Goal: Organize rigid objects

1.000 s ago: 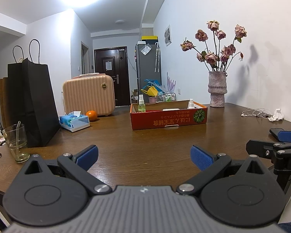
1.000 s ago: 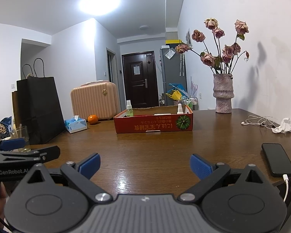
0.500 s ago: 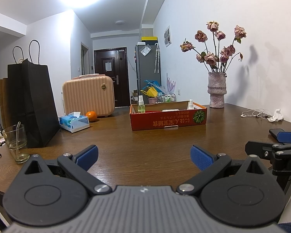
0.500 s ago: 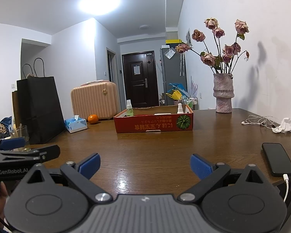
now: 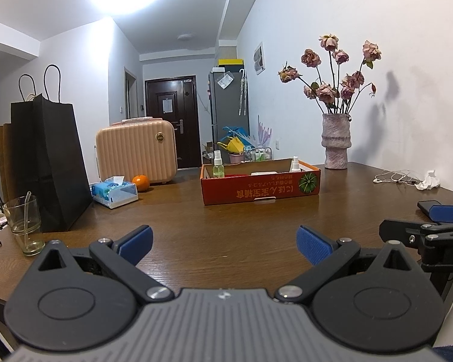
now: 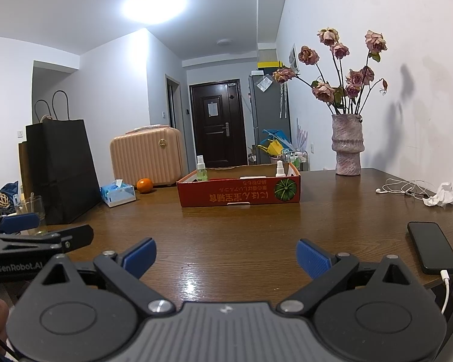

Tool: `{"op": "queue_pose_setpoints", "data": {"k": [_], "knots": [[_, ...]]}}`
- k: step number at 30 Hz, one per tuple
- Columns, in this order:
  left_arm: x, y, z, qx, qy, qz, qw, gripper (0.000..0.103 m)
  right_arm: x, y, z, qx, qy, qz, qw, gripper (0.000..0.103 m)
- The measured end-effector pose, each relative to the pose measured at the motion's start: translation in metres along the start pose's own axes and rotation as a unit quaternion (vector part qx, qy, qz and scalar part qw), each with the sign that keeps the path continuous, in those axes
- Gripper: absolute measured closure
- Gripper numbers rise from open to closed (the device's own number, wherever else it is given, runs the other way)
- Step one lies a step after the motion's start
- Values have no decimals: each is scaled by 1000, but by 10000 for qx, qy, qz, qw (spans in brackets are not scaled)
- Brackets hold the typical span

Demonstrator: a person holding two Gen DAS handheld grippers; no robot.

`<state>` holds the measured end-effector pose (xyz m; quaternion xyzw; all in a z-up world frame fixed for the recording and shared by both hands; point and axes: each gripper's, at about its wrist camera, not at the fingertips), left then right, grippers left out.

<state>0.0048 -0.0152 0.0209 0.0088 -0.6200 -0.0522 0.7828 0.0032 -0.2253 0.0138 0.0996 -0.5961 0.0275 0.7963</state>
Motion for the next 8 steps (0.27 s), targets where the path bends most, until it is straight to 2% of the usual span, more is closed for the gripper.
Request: {"op": "queue_pose_setpoints", "data": {"k": [8], "knots": [[0, 0, 1, 14, -13, 10, 10000, 0, -1, 0, 0, -4, -4, -11, 10000, 4]]}}
Point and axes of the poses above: each gripper's, at about its wrist camera, not at the fingertips, and z roughly against the way its jaws point, y to its left, x to its top, and after that the axes turned 1 degree about -z, right-handed
